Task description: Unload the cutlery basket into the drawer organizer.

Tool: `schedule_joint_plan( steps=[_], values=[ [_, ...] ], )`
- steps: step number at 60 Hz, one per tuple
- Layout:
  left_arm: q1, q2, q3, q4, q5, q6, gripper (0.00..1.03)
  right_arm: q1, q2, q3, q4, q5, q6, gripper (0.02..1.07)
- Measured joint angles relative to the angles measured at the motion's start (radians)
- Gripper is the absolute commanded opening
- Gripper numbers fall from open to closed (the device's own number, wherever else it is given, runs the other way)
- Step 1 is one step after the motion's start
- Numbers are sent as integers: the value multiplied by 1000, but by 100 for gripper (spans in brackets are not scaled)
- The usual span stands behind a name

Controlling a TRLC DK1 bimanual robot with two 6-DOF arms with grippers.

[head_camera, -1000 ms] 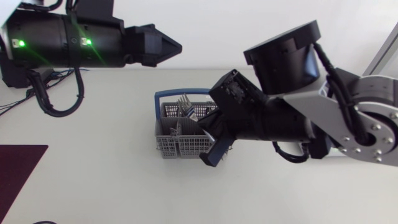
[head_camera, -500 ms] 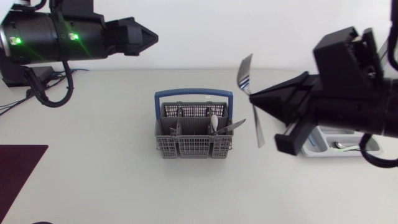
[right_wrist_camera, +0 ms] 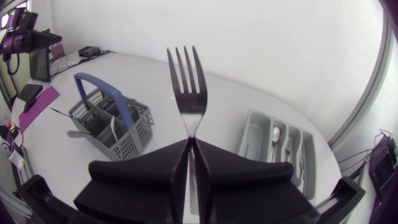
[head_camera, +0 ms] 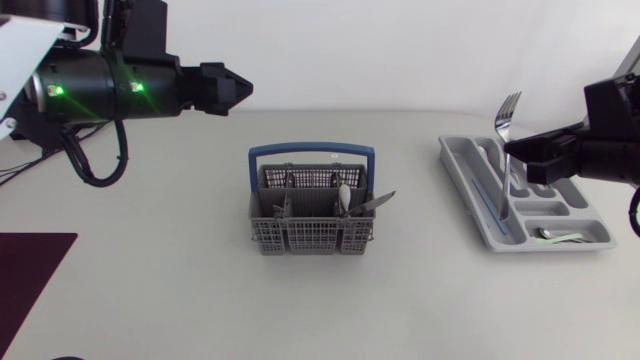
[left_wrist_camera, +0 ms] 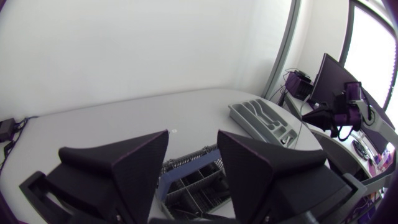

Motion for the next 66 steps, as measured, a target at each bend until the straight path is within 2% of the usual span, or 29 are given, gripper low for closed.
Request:
schedule_joint_plan(
  steps=[17, 33, 49, 66],
  values=[
    [0, 0, -28, 9, 0, 11, 56, -172, 262, 29, 93, -15, -49, 9],
    [0, 0, -40, 24, -4, 21, 56, -290, 529, 275, 102, -18, -68, 9],
    [-8, 0, -60, 47, -39, 39, 56, -340, 787, 614, 0, -17, -72, 9],
    [-52, 0, -94, 76, -87, 71, 56, -340, 1000, 823, -73, -14, -75, 9]
  ],
)
